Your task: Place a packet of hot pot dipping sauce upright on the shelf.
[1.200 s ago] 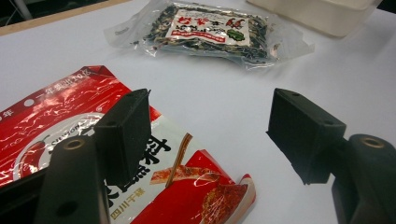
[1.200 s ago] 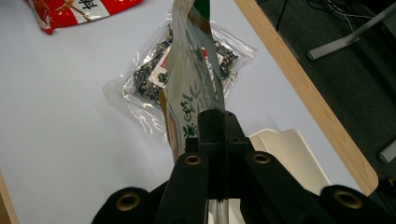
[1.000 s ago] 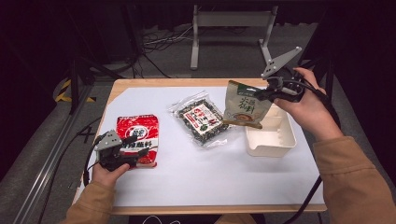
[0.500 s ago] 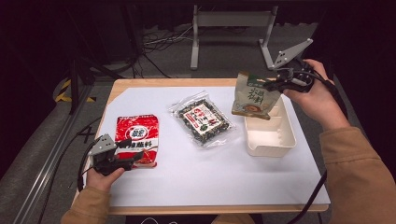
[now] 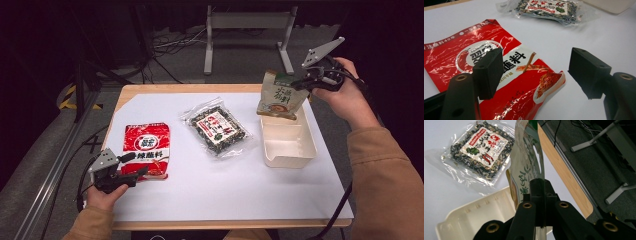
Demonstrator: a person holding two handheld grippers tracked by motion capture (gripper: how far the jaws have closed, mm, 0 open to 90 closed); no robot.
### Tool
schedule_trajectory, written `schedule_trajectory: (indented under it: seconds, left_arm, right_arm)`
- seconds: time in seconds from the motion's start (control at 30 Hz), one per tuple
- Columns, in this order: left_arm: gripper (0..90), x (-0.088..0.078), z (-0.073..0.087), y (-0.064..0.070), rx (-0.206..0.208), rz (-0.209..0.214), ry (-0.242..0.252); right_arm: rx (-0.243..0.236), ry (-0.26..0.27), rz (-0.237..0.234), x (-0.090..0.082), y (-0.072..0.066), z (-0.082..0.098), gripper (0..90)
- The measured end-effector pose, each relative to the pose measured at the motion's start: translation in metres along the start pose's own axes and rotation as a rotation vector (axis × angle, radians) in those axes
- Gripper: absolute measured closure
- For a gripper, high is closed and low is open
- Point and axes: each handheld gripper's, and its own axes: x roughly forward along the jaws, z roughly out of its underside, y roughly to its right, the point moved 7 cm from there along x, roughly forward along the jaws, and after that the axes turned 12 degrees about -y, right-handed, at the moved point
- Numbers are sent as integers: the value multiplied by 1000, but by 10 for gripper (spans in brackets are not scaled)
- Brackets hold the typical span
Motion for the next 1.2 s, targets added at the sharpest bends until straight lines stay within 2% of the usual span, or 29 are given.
schedule_trajectory:
  seconds: [0.1,0.5,0.67,1.2]
  left_arm:
    - [286,-1,2,0,-10,-2,-2]
    - [287,1,1,-1,-11,5,-3]
    - [287,3,1,0,-6,8,-12]
    - [286,7,0,0,2,17,-18]
  right_arm:
    - [-9,-9,8,4,8,4,891]
    - [-20,-3,28,16,25,9,890]
    - [-2,-4,29,23,29,10,890]
    - [-7,-48,63,44,39,14,890]
